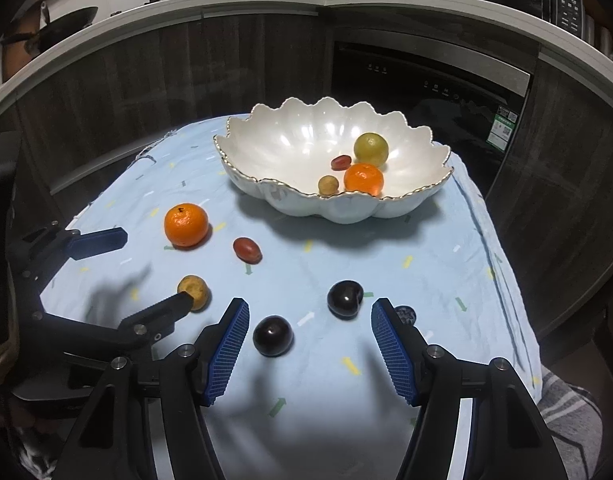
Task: Organize fruits
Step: 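Grasp the brown round fruit with the left tool while the right tool grasps a black plum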
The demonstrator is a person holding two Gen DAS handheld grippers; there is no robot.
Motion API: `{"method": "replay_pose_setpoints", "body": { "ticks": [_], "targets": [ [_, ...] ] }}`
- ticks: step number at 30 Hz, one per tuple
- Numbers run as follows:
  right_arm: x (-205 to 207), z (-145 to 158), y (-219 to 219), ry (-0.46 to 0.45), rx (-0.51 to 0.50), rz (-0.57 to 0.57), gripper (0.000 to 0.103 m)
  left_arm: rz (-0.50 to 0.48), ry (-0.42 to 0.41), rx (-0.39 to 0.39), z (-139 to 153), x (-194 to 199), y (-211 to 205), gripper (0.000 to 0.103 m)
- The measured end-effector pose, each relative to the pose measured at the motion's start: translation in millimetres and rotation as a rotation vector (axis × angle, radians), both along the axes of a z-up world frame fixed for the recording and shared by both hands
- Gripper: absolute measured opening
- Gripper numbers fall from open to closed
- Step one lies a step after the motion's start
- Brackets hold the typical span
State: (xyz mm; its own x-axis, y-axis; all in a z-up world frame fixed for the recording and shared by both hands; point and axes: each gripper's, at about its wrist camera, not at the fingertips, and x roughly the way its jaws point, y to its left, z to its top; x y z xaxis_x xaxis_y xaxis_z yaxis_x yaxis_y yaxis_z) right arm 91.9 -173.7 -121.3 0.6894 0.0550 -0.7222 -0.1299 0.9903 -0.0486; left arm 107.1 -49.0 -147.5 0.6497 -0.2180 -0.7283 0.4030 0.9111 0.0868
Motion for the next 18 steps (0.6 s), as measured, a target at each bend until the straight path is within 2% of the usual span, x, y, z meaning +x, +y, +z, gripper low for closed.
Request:
{"method": "replay_pose_setpoints", "body": {
  "ticks": [5, 9, 13, 18],
  "targets": [
    [3, -6, 1, 0.014, 0.014, 0.013, 0.064, -0.020, 0.002, 0.010, -6, 0, -5, 0.081],
    [4, -10, 2, 0.026, 0.026, 0.027, 0.064, -0.037, 0.014, 0.011, -10, 0, -8, 0.071],
    [8, -15, 2, 0.043, 0.043, 0.036, 0.059, -0.040, 0.016, 0.014, -13, 0, -9, 0.071],
    [11, -21, 1, 0.064, 0.060, 0.038, 0.058, -0.042, 0.025, 0.012, -16, 2, -10, 0.069]
  ]
}}
